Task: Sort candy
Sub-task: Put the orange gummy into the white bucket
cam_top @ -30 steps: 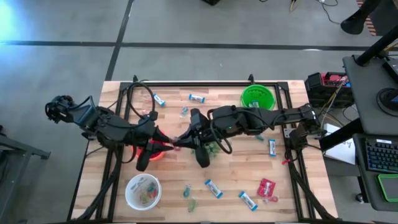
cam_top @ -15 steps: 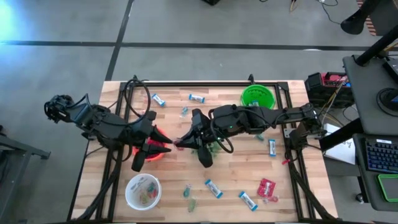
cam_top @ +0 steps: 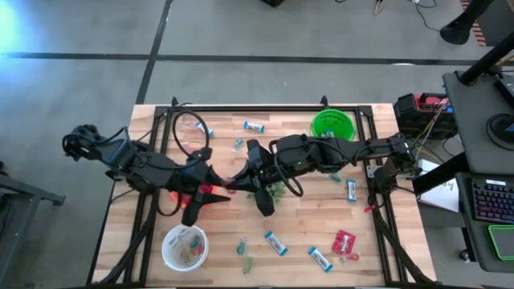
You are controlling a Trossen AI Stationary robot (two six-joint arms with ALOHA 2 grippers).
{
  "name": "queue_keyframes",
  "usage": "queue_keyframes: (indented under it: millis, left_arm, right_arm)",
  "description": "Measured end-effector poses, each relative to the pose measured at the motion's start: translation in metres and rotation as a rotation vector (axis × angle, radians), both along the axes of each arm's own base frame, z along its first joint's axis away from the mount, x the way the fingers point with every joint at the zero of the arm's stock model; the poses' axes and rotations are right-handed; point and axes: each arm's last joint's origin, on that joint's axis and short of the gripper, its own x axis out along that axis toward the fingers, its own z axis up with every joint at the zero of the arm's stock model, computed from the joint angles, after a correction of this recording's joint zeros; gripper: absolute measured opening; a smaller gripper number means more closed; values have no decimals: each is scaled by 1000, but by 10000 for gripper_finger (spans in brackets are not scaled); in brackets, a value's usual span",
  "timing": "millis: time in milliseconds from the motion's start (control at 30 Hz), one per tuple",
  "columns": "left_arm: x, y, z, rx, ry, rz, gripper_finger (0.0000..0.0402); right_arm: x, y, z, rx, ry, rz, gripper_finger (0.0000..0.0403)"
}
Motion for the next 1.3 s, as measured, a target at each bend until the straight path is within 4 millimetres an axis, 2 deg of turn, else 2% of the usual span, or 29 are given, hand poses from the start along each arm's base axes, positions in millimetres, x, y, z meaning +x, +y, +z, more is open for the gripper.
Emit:
queue_keyframes:
  millis: [200, 300, 567, 933, 1033, 1167, 1300]
  left_arm:
    - [7, 3, -1, 40, -14, 16, 128]
    - [6, 5, -1, 44, -8, 22, 113]
    - [5, 6, -4, 70, 17, 14, 11]
    - [4, 6, -7, 109, 43, 2, 3]
    - [4, 7, -8, 107, 54, 6, 3]
    - [-3, 7, -9, 74, 100, -44, 2]
    - [-17, 11, -16, 4, 240, -25, 2]
  right_arm:
    - [1, 0, -3, -1, 9, 0, 12]
    - [1, 0, -2, 3, 9, -1, 12]
    - [1, 0, -3, 8, 16, -4, 13]
    - [-1, -1, -1, -5, 32, -6, 17]
    - [-2, -2, 0, -7, 40, -11, 39]
    - [-5, -4, 4, -3, 34, -11, 88]
    - [-12, -6, 9, 4, 36, -14, 129]
